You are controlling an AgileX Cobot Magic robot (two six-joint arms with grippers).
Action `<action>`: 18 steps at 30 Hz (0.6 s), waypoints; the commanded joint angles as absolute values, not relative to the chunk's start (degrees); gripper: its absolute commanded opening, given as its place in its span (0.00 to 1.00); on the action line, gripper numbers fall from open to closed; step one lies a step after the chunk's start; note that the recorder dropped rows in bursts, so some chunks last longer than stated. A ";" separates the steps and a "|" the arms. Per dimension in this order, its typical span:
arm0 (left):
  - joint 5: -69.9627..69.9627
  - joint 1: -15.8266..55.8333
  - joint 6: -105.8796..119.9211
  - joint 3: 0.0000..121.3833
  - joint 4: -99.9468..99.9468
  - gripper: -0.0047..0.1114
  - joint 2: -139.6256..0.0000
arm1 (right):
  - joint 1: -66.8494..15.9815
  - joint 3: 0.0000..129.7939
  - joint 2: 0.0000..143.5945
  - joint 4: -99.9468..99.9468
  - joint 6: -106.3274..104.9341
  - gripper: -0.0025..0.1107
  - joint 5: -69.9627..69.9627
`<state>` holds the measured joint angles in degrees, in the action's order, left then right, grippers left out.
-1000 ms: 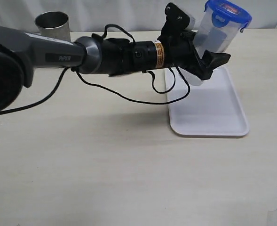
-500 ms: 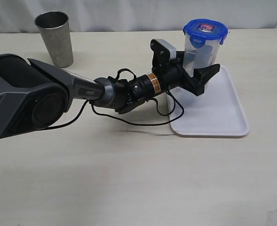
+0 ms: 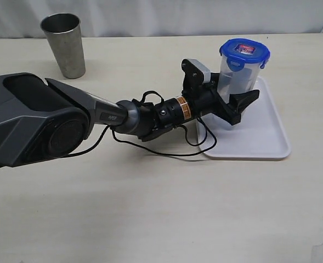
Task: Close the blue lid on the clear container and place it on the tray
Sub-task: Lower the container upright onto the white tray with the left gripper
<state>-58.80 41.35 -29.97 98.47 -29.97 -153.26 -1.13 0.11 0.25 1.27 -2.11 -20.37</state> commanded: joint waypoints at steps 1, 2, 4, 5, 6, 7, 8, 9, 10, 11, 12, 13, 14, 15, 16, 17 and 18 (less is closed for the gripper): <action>-58.84 41.46 -29.86 99.12 -29.76 0.05 -152.61 | -0.79 0.00 0.00 1.06 -2.11 0.07 -19.77; -58.77 41.46 -29.86 99.12 -30.28 0.07 -152.61 | -0.79 0.00 0.00 1.06 -2.11 0.07 -19.77; -58.51 41.46 -29.73 99.12 -30.96 0.15 -152.61 | -0.79 0.00 0.00 1.06 -2.11 0.07 -19.77; -58.51 41.46 -29.65 99.12 -30.96 0.19 -152.61 | -0.79 0.00 0.00 1.06 -2.11 0.07 -19.77; -58.51 41.46 -29.65 99.12 -30.96 0.26 -152.61 | -0.79 0.00 0.00 1.06 -2.11 0.07 -19.77; -58.51 41.46 -29.65 99.12 -30.96 0.34 -152.61 | -0.79 0.00 0.00 1.06 -2.11 0.07 -19.77; -58.51 41.46 -29.17 99.12 -30.96 0.41 -152.61 | -0.79 0.00 0.00 1.06 -2.11 0.07 -19.77; -58.40 41.46 -27.83 99.12 -30.96 0.52 -152.61 | -0.79 0.00 0.00 1.06 -2.11 0.07 -19.77; -57.78 41.46 -26.60 99.12 -31.04 0.62 -152.61 | -0.79 0.00 0.00 1.06 -2.11 0.07 -19.77; -56.85 41.46 -26.45 99.12 -30.86 0.72 -152.61 | -0.79 0.00 0.00 1.06 -2.11 0.07 -19.77; -55.42 41.46 -26.45 99.12 -30.72 0.79 -152.61 | -0.79 0.00 0.00 1.06 -2.11 0.07 -19.77; -54.45 41.46 -26.45 99.12 -31.10 0.84 -152.61 | -0.79 0.00 0.00 1.06 -2.11 0.07 -19.77; -53.46 41.46 -26.45 99.12 -31.37 0.87 -152.61 | -0.79 0.00 0.00 1.06 -2.11 0.07 -19.77; -52.57 41.34 -26.45 99.12 -31.46 0.88 -152.61 | -0.79 0.00 0.00 1.06 -2.11 0.07 -19.77; -52.49 41.34 -26.45 99.12 -31.46 0.88 -152.61 | -0.79 0.00 0.00 1.06 -2.11 0.07 -19.77; -52.49 41.34 -26.45 99.12 -31.46 0.88 -152.61 | -0.79 0.00 0.00 1.06 -2.11 0.07 -19.77; -52.49 41.34 -26.44 99.12 -31.46 0.88 -152.61 | -0.79 0.00 0.00 1.06 -2.11 0.07 -19.77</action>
<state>-53.19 41.35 -26.84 98.72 -31.36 -153.26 -1.13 0.11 0.25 1.27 -2.11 -20.37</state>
